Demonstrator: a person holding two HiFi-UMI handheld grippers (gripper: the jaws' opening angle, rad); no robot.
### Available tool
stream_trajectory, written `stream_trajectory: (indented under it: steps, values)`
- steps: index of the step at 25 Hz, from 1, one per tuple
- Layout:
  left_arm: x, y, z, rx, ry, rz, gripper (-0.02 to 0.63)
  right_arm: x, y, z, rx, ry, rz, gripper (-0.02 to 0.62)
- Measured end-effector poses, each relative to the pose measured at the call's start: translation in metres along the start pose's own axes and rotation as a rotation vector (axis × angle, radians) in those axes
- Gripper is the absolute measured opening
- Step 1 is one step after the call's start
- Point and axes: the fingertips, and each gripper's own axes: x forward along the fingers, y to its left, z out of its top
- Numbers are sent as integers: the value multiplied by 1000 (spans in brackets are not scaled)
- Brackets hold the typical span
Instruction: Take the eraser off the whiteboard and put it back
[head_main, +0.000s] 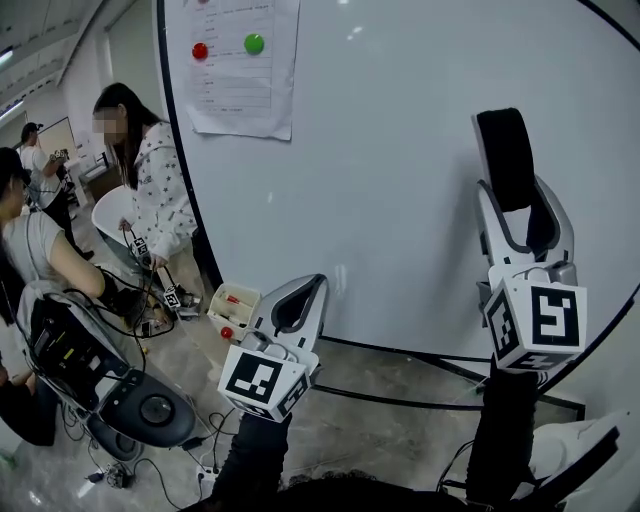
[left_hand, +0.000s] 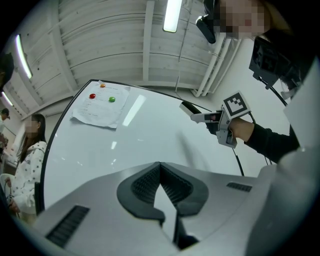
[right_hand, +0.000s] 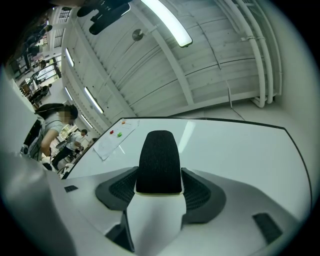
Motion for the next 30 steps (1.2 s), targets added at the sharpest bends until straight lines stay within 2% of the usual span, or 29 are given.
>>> stream_trajectory:
  steps: [8, 14, 18, 23, 30]
  values:
    - [9, -8, -9, -21, 5, -60, 5, -6, -20, -20, 36, 28, -59, 276]
    - [11, -12, -20, -47, 24, -103, 5, -15, -42, -31, 14, 60, -144, 276]
    - [14, -13, -24, -57, 30, -121, 5, -26, -57, -44, -42, 67, -217, 276]
    - [20, -12, -30, -76, 43, -126, 6, -35, -68, -62, -48, 97, -254, 276]
    - [35, -33, -30, -85, 30, -177, 6, -52, -90, -68, -37, 119, -314, 276]
